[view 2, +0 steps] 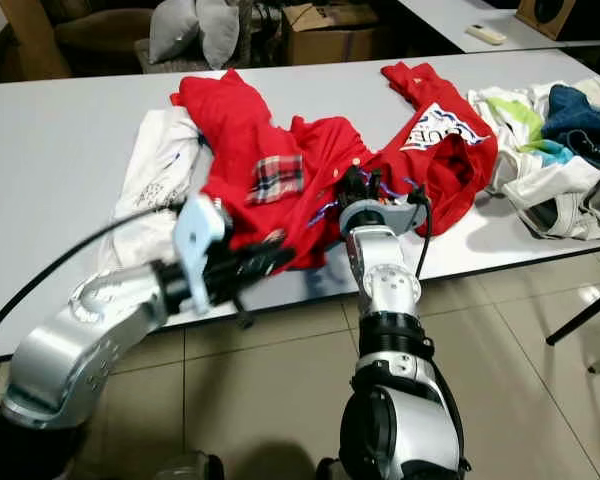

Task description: Hang hanger

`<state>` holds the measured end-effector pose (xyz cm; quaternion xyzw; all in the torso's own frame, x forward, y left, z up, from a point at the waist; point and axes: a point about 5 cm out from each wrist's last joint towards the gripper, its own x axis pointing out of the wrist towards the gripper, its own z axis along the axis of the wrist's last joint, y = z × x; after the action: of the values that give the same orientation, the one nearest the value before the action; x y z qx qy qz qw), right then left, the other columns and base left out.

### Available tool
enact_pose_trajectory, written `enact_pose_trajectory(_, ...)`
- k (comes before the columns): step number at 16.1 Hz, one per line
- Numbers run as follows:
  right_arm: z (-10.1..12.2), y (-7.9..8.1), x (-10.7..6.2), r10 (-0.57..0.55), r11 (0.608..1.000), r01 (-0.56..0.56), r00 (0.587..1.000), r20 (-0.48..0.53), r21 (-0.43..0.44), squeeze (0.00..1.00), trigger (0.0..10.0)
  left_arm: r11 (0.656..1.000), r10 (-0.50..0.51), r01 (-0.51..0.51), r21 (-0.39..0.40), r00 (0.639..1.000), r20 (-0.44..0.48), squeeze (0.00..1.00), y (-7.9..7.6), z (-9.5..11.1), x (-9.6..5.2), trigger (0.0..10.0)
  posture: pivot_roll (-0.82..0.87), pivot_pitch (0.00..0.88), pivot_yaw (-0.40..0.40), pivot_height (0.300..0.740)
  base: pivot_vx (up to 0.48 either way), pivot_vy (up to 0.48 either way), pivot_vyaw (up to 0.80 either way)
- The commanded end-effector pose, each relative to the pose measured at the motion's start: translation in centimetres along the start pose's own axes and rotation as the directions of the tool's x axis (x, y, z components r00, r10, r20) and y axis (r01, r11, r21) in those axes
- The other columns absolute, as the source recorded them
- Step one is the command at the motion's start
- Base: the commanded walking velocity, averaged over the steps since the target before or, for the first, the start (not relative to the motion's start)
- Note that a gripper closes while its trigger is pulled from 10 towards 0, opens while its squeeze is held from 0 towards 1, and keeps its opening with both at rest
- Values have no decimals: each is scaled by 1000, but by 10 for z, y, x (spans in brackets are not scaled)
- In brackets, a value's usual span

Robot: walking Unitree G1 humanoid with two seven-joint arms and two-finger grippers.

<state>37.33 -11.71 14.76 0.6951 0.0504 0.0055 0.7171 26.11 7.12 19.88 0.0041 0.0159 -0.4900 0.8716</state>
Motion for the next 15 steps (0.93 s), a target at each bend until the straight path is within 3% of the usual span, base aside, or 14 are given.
enact_pose_trajectory(1,-39,24,5,61,998,-64,993,-100,-28,0,10000,1000,-11,12,-6,995,94,0,-1,20,8,0,64,61,-9,740,0,0,0)
enact_pose_trajectory(2,-44,26,4,67,996,-74,990,-123,-57,0,10000,1000,23,-20,-22,991,129,0,3,27,14,0,60,53,-10,740,0,0,0)
enact_pose_trajectory(3,-46,28,2,77,995,-85,988,-132,-56,0,10000,996,90,-88,-20,985,146,0,11,35,22,6902,58,50,-10,740,0,0,0)
enact_pose_trajectory(4,-46,31,1,85,995,-92,988,-131,-48,0,10000,988,152,-153,-9,978,143,0,18,38,28,10000,55,44,-9,740,0,0,0)
enact_pose_trajectory(5,-43,33,0,90,995,-95,988,-123,-38,0,10000,989,144,-139,-40,976,165,1000,18,42,32,10000,47,39,-5,740,0,0,0)
enact_pose_trajectory(9,-17,35,-2,96,994,-100,992,-87,-42,0,10000,984,-79,108,-144,978,193,1000,-7,51,25,10000,38,26,-8,740,0,0,0)
enact_pose_trajectory(12,-12,39,-4,116,993,-119,989,-91,-28,0,10000,983,-76,102,-155,984,163,1000,-7,46,20,10000,46,24,-24,740,0,0,0)
enact_pose_trajectory(14,-7,39,-4,116,992,-119,990,-77,-33,0,10000,986,-25,52,-156,985,171,1000,0,49,13,10000,50,23,-28,740,0,0,0)
enact_pose_trajectory(15,-3,41,-5,123,991,-126,990,-69,-45,0,10000,990,46,-21,-141,983,178,1000,7,51,7,10000,51,23,-29,740,0,0,0)
